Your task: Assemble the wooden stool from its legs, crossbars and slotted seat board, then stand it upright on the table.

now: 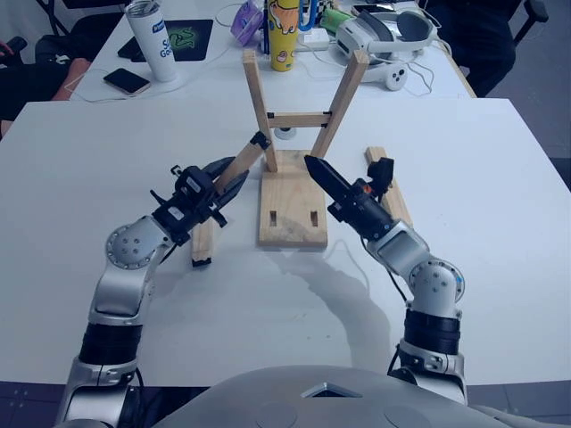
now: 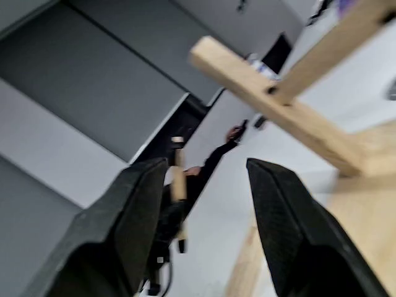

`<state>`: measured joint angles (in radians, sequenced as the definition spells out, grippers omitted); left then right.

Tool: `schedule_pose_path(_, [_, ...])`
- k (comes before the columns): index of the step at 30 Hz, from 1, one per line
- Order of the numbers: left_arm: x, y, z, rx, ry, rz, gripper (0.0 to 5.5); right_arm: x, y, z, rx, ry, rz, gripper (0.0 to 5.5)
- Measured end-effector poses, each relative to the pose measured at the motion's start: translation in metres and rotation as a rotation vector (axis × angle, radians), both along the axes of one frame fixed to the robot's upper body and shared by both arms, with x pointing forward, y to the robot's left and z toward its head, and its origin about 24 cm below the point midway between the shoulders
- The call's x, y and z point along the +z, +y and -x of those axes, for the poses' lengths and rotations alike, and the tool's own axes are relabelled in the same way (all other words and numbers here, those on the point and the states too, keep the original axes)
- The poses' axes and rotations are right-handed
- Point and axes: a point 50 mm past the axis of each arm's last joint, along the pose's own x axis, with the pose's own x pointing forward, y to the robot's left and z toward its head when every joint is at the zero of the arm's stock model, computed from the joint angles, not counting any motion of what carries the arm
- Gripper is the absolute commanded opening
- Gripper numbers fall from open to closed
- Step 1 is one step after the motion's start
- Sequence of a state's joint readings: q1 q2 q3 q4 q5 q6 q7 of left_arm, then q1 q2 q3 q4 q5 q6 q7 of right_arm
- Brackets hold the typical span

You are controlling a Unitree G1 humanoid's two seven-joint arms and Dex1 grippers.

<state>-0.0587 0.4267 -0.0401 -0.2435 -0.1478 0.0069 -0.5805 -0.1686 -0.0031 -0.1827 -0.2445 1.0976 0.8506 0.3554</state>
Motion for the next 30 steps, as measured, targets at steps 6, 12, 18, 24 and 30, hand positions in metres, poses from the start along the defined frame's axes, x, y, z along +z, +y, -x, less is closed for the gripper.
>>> schedule_pose_path(6, [-0.004,-0.021,0.000,-0.042,-0.009,0.021,1.31,0.001,0.008,-0.013,0.001,0.028,-0.033,2.39])
schedule_pose_path(12, [-0.006,-0.038,-0.005,-0.077,-0.008,0.035,1.31,-0.001,0.019,-0.017,0.003,0.041,-0.048,2.39])
schedule_pose_path(18, [-0.008,-0.048,-0.004,-0.096,0.008,0.047,1.31,-0.003,0.020,-0.019,-0.027,0.036,-0.038,2.21])
schedule_pose_path(24, [-0.009,-0.051,-0.004,-0.091,0.026,0.057,1.31,-0.002,0.019,-0.022,-0.060,0.018,-0.027,1.43])
schedule_pose_path(30, [-0.010,-0.056,-0.003,-0.100,0.038,0.065,1.31,-0.002,0.024,-0.022,-0.053,0.012,-0.028,0.48])
